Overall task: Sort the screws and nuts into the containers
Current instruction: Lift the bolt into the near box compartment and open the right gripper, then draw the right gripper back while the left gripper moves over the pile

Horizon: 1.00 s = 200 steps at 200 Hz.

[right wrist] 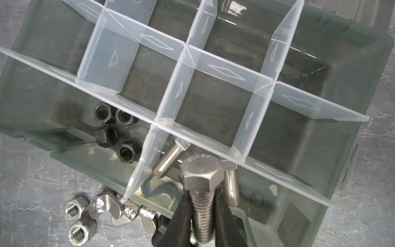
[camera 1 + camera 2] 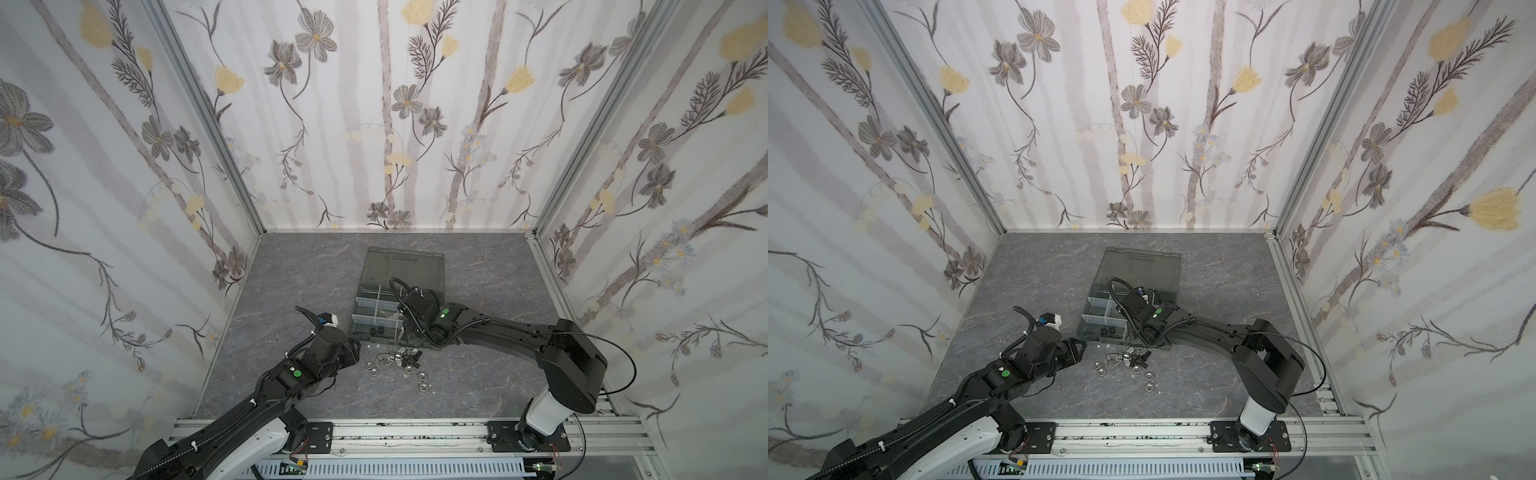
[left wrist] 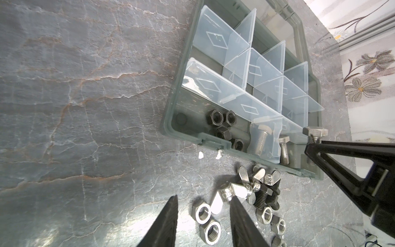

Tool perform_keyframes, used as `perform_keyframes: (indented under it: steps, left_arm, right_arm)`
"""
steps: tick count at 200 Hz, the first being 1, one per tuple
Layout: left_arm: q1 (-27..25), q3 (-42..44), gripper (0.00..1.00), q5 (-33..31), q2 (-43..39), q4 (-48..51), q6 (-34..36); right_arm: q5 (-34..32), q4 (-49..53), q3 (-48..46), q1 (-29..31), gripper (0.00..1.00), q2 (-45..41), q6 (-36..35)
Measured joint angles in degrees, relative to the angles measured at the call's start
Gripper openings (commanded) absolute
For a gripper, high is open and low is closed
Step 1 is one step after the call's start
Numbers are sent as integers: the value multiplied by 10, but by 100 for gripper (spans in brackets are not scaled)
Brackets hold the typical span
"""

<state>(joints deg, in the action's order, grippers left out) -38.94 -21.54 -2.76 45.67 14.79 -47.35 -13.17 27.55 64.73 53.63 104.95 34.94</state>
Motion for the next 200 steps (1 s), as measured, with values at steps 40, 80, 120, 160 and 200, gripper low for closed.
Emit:
perform_keyframes:
  steps: [40,80,120,160,200]
  left_arm:
    - [0,-1,43,0,4,0,0]
    - [0,-1,43,0,0,0,0]
    - [0,-1,43,0,-2,0,0]
    - [0,-1,43,0,0,0,0]
    - [-4,-1,41,4,16,0,0]
  right_arm:
    - [0,-3,-2,0,28,0,2]
    - [0,-5,-5,0,29,-3,6]
    - [-2,-9,-8,0,29,-12,12]
    - [-3,-9,-9,0,30,-16,15]
    - [-5,-10,-10,-2,30,-19,16]
